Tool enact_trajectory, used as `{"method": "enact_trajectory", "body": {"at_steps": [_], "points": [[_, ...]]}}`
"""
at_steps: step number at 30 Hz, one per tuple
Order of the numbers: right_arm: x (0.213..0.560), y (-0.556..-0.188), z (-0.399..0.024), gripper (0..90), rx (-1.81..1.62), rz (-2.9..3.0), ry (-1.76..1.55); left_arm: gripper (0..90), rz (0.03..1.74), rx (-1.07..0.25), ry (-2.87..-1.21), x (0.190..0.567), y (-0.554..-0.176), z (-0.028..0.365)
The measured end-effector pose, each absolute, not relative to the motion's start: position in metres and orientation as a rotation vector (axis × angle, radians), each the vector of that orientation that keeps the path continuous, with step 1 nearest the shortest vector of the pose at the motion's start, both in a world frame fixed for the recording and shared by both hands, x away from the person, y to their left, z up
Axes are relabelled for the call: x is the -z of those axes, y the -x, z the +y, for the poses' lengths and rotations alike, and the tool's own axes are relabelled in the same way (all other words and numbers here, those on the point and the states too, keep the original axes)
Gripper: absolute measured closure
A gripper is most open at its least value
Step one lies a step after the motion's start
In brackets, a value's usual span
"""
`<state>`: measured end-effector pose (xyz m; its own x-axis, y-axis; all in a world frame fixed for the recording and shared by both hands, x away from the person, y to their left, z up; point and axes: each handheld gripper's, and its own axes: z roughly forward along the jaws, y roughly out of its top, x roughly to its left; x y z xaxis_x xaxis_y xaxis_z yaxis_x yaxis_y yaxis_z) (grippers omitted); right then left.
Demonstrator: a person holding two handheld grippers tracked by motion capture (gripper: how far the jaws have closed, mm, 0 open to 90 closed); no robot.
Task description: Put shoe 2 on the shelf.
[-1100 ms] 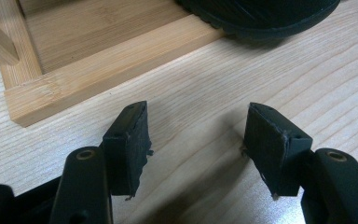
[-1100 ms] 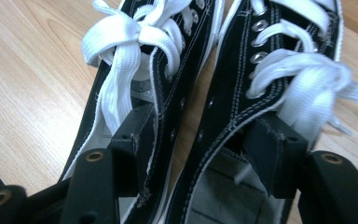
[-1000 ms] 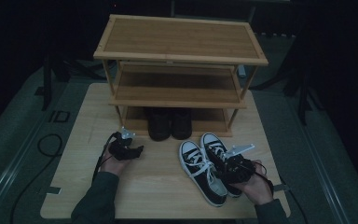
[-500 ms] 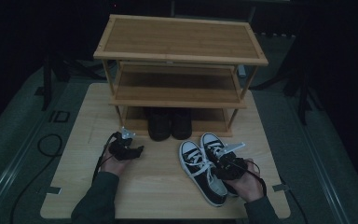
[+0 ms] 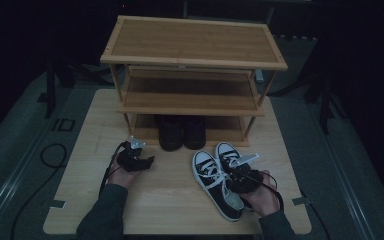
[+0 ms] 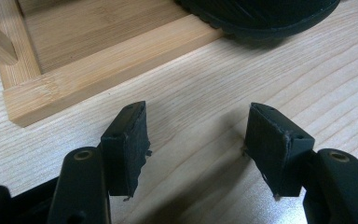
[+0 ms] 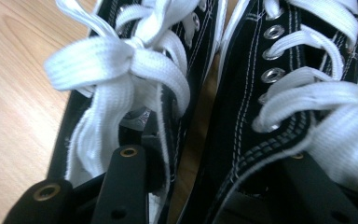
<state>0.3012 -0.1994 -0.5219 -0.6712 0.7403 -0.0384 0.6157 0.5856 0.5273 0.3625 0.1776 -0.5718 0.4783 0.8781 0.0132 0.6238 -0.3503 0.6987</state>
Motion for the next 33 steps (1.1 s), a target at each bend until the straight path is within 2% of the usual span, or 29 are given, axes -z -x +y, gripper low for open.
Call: {"method": "enact_trajectory", "body": {"at_steps": [6,9,24,33], "points": [[0.522,-0.302,-0.201,79.3,-0.71,2.573,-1.135,39.4,1.235,-0.519,-2.096,0.572,-0.363,0.178],[0.522,-0.303,-0.204,83.3,-0.733,2.575,-1.153,39.4,1.233,-0.517,-2.097,0.572,-0.363,0.178],[0.514,-0.305,-0.222,84.9,-0.833,2.609,-1.131,39.4,1.231,-0.517,-2.098,0.572,-0.363,0.178],[0.489,-0.308,-0.236,84.9,-0.916,2.623,-1.062,39.3,1.23,-0.518,-2.097,0.572,-0.363,0.178]]}}
